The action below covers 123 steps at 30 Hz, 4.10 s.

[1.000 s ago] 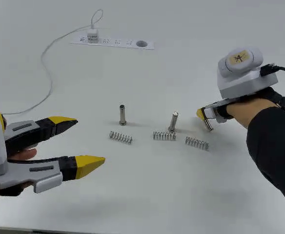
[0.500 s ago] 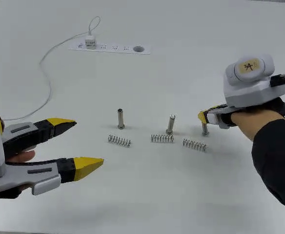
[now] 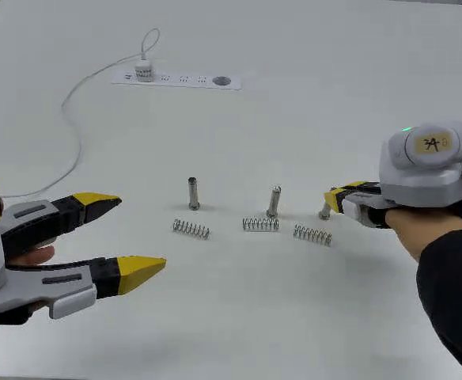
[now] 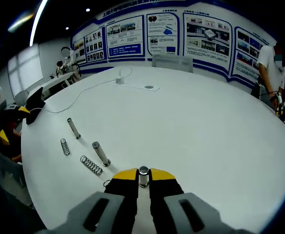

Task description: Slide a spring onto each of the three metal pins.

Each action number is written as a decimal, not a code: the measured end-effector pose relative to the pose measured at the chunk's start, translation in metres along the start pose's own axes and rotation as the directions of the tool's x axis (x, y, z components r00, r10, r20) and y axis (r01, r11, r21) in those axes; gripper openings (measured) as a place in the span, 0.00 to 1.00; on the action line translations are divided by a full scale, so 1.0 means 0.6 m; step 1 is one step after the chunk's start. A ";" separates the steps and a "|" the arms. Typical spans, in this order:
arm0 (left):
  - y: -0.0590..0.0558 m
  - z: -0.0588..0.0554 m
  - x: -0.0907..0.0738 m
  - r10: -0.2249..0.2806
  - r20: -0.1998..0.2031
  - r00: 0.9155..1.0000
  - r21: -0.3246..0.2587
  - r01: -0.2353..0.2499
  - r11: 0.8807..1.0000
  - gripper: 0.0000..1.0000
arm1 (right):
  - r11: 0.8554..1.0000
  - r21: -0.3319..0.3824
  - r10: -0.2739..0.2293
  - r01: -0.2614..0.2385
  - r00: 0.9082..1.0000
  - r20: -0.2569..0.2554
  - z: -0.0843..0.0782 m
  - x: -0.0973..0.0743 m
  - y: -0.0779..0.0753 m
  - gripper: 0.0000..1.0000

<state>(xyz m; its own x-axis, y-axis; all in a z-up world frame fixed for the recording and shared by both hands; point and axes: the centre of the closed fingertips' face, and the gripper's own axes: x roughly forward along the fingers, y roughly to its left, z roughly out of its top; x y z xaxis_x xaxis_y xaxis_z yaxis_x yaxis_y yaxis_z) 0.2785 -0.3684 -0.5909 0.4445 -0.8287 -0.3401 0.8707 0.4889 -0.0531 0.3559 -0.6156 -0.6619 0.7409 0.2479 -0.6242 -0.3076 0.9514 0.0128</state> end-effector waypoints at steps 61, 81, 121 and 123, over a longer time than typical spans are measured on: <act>-0.016 0.004 0.006 -0.009 -0.034 0.999 0.048 0.010 0.999 0.62 | 0.788 -0.405 0.402 -0.464 0.885 -0.234 -0.089 -0.020 0.063 0.17; -0.018 -0.002 0.007 -0.003 -0.046 0.999 0.048 0.005 0.999 0.61 | 0.788 -0.419 0.382 -0.451 0.892 -0.241 -0.086 -0.028 0.060 0.12; -0.028 -0.003 0.011 -0.026 -0.015 1.000 0.038 0.027 0.999 0.61 | 0.819 -0.384 0.338 -0.427 0.899 -0.278 0.006 -0.094 0.070 0.11; -0.028 -0.003 0.010 -0.025 -0.013 1.000 0.039 0.026 0.999 0.61 | 0.819 -0.379 0.342 -0.430 0.897 -0.279 0.023 -0.102 0.069 0.11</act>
<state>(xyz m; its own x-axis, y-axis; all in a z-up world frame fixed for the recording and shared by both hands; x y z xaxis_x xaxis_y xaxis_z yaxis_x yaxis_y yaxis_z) 0.2664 -0.3812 -0.5935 0.4195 -0.8371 -0.3511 0.8894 0.4564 -0.0257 0.3061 -0.5888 -0.6125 0.3928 0.4966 -0.7740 -0.7970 0.6038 -0.0171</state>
